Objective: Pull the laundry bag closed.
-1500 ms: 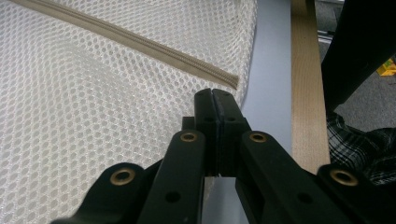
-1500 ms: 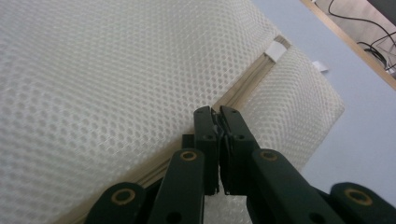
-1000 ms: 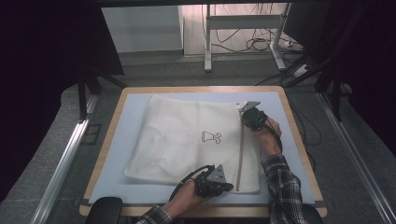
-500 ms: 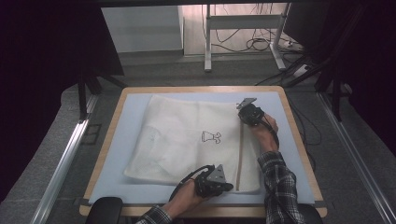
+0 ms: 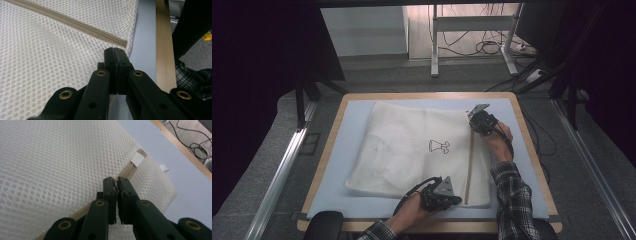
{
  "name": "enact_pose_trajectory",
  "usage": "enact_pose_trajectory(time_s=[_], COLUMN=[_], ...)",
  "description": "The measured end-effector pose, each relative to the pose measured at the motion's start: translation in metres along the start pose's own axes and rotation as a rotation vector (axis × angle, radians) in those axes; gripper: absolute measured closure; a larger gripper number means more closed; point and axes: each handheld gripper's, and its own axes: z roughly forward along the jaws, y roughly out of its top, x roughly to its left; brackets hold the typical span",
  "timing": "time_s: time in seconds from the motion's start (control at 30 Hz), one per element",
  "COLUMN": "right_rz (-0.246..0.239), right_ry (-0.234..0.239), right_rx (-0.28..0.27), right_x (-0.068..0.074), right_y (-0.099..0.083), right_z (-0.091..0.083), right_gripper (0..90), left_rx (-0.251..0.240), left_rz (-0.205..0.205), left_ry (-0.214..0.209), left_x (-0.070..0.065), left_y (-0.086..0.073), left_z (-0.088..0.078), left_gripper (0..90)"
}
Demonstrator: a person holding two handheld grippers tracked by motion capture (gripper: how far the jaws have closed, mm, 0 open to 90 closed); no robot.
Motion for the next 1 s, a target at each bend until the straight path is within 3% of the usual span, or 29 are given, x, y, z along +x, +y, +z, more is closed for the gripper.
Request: enact_pose_trajectory(time_s=[0.27,0.4,0.6,0.9,1.0], right_rz=[0.008,0.035,0.026,-0.013,-0.055], right_ry=[0.002,0.029,0.026,0.021,-0.014], right_rx=[-0.011,0.009,0.036,0.090,0.089], right_x=[-0.001,-0.003,-0.004,0.000,0.003], right_y=[0.004,0.003,-0.002,-0.002,-0.001], right_z=[0.004,0.001,-0.005,-0.007,-0.004], right_gripper=[85.4,84.1,82.0,85.9,86.3], left_rx=[0.000,0.002,0.002,0.003,0.003], left_rz=[-0.001,-0.002,-0.007,-0.005,-0.003], left_ry=[0.001,-0.002,-0.006,-0.005,-0.002], left_x=[0.000,0.000,0.001,0.001,0.000], left_y=[0.000,0.000,0.000,0.000,0.000], left_z=[0.000,0.000,0.000,0.000,0.000], left_gripper=[89.7,89.7,89.7,89.7,89.8])
